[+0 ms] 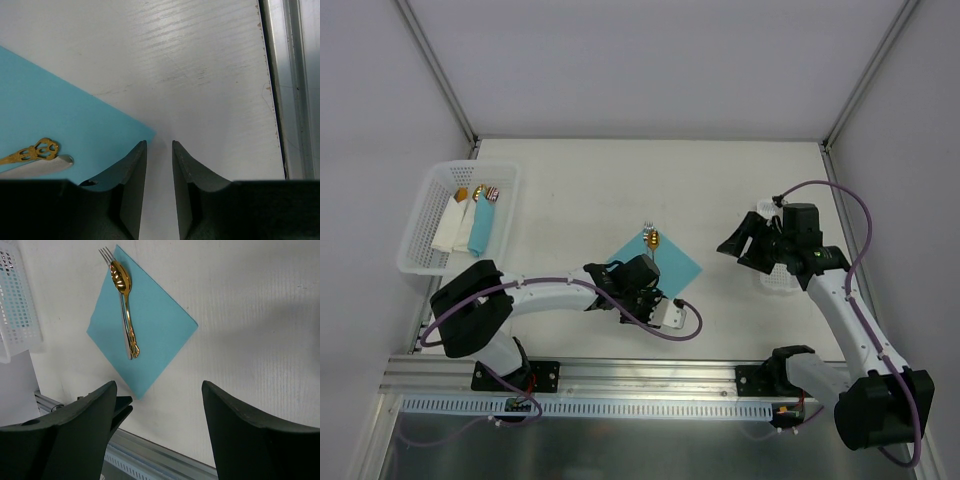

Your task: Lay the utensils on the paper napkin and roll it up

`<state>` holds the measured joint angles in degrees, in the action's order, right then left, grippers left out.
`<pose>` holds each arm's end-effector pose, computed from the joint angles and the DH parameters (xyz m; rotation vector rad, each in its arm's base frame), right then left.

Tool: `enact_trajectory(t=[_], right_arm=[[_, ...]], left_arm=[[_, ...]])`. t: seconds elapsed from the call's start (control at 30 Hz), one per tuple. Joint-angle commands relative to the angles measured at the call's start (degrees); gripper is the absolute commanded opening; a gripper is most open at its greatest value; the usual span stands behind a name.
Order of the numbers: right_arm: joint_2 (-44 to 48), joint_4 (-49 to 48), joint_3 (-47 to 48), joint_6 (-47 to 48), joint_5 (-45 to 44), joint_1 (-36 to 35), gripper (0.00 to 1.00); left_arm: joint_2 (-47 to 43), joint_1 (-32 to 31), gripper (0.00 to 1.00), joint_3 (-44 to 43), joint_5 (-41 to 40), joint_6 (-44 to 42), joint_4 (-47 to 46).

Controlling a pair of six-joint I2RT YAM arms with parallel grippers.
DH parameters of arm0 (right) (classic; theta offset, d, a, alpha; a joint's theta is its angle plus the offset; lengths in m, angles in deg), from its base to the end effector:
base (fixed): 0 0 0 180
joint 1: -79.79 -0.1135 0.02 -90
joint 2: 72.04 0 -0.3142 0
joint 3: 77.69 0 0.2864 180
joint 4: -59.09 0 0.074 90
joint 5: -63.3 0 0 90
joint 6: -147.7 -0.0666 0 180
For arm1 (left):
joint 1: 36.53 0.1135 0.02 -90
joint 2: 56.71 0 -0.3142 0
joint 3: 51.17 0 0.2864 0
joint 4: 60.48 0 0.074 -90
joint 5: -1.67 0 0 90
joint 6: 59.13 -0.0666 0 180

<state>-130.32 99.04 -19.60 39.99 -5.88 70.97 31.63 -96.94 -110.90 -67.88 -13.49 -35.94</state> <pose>0.2388 0.0610 0.2920 -0.0175 2.3010 0.6545 0.1497 -0.3107 0.1813 2.0701 1.4056 -0.5623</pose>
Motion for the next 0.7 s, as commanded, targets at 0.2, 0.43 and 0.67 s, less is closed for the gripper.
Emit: enact_trajectory(t=[0.2, 0.43, 0.67], right_arm=[[0.45, 0.00, -0.91, 1.28, 1.42, 0.82, 0.73], [0.18, -0.08, -1.26, 1.28, 1.68, 1.08, 0.72], [-0.16, -0.26, -1.61, 1.54, 1.68, 1.08, 0.73]], left_arm=[[2.63, -0.24, 0.29, -1.67, 1.79, -0.82, -2.08], [3.51, -0.33, 0.29, -2.02, 1.09, -0.47, -2.34], [5.00, -0.33, 0.29, -2.64, 0.91, -0.99, -2.78]])
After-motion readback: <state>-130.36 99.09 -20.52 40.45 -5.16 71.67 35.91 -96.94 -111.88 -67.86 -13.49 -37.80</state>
